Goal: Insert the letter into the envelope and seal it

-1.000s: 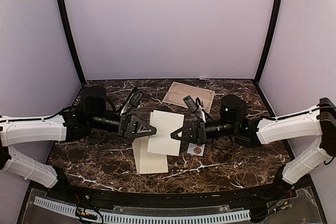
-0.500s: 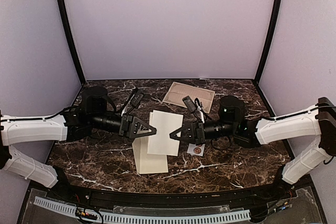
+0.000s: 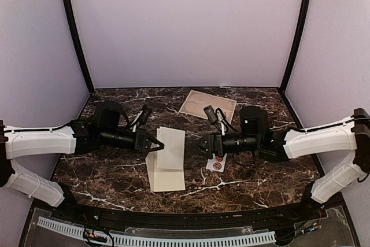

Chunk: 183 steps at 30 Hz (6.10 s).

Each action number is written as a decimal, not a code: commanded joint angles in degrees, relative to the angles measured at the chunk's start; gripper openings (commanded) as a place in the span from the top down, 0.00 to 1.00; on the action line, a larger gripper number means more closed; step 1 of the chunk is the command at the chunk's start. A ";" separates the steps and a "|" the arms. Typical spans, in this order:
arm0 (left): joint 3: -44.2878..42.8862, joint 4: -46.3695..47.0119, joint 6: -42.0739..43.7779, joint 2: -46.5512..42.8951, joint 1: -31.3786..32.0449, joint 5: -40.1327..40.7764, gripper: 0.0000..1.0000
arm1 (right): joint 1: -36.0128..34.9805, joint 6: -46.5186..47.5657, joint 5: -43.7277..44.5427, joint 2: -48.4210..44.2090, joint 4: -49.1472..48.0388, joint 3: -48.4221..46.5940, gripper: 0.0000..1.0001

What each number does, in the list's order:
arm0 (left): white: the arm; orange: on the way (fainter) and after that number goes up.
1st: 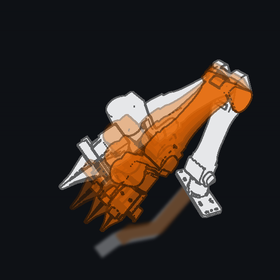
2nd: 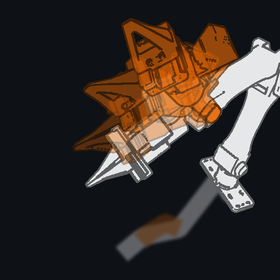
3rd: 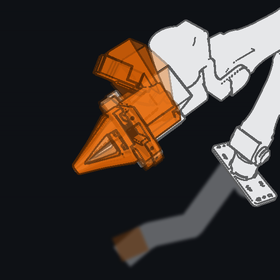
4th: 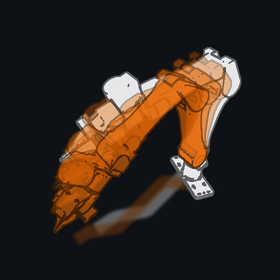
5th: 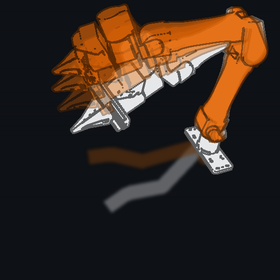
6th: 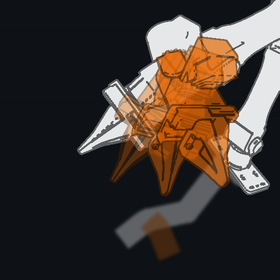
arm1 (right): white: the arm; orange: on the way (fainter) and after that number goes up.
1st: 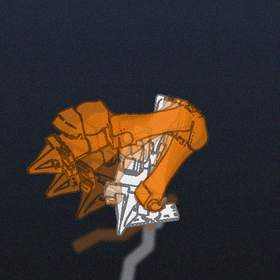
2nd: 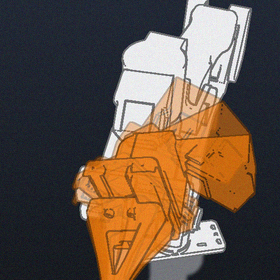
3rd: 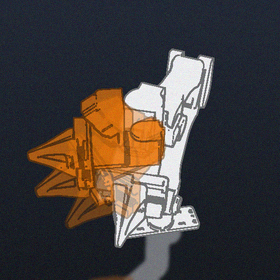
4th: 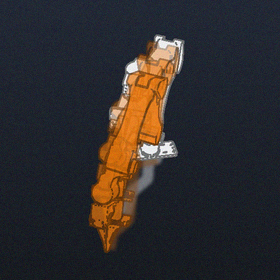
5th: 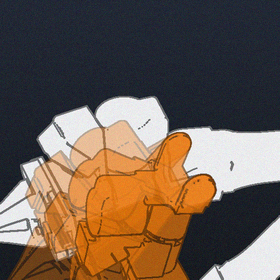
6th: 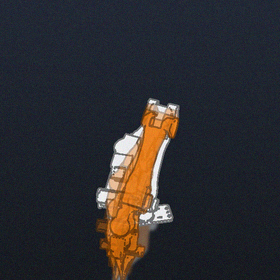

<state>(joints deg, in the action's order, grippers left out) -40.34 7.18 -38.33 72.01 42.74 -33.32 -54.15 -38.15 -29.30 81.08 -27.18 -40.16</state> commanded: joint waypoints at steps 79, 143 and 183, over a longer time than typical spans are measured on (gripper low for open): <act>9.71 -18.83 3.24 0.86 -13.56 8.96 1.00 | -6.14 -4.09 13.64 27.27 12.44 -16.77 0.40; 10.69 -8.14 0.63 8.96 -13.56 3.09 1.00 | -7.35 -7.62 14.28 32.55 15.67 -20.24 0.38; 8.13 -0.29 -2.47 18.08 -8.56 2.69 1.00 | -8.39 -7.64 13.84 34.05 15.40 -22.22 0.38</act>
<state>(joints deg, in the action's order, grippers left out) -31.16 8.19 -41.25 89.60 33.67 -31.48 -61.52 -45.36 -15.55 114.06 -12.19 -62.02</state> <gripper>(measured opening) 0.007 0.618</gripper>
